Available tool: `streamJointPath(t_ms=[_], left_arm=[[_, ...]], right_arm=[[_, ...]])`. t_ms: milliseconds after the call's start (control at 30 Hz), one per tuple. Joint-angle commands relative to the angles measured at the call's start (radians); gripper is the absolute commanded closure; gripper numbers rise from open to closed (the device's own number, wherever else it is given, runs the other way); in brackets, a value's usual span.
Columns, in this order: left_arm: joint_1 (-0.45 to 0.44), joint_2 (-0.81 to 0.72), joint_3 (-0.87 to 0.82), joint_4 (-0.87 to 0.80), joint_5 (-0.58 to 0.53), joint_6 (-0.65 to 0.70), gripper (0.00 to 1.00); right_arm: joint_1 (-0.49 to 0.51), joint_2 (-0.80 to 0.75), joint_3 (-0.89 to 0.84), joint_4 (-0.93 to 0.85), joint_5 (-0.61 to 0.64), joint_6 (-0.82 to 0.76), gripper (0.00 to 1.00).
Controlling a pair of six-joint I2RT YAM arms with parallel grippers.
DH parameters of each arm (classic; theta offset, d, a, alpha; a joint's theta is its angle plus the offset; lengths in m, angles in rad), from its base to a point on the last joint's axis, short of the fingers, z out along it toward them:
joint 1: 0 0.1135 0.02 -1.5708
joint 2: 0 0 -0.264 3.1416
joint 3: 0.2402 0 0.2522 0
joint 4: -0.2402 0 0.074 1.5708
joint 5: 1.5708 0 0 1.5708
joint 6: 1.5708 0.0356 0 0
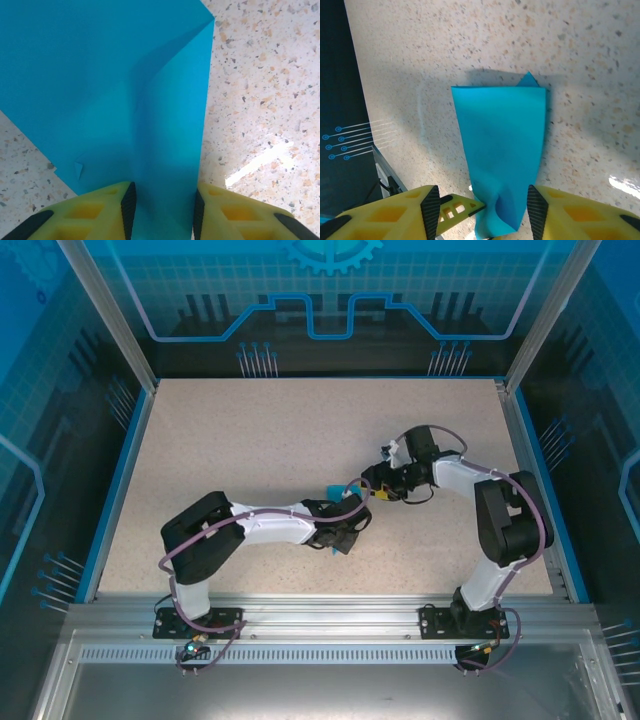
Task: Fold a paper plane with a square sheet of paper (fold left side to right side)
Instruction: Fold the wing for the fifth time at the center of the table.
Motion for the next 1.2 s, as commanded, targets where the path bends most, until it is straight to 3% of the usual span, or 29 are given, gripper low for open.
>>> streamJointPath(t_ms=[0, 333, 433, 533, 667, 800, 1000, 1167], left_arm=[[0.010, -0.034, -0.025, -0.011, 0.004, -0.005, 0.62], [0.010, -0.034, -0.028, -0.006, 0.002, -0.005, 0.62], [0.010, -0.039, -0.031, -0.004, 0.003, -0.004, 0.62], [0.010, -0.054, -0.035, -0.003, 0.002, -0.001, 0.59], [0.007, -0.090, -0.040, -0.014, -0.001, 0.012, 0.52], [-0.019, -0.137, -0.037, -0.057, -0.055, 0.014, 0.41], [-0.117, -0.111, 0.029, -0.177, -0.170, -0.010, 0.36], [-0.144, -0.040, 0.081, -0.226, -0.197, -0.056, 0.40]], right_arm=[[-0.002, 0.020, -0.034, -0.004, -0.037, 0.030, 0.45], [0.046, 0.103, -0.040, 0.042, -0.064, 0.105, 0.45], [0.058, 0.117, -0.043, 0.068, -0.075, 0.126, 0.51], [0.064, 0.116, -0.035, 0.065, -0.081, 0.132, 0.63], [0.065, 0.102, -0.031, 0.051, -0.079, 0.135, 0.85], [0.066, 0.090, -0.025, 0.035, -0.076, 0.132, 0.96], [0.066, 0.083, -0.015, 0.013, -0.072, 0.125, 0.98], [0.067, 0.089, -0.017, 0.014, -0.070, 0.125, 0.98]])
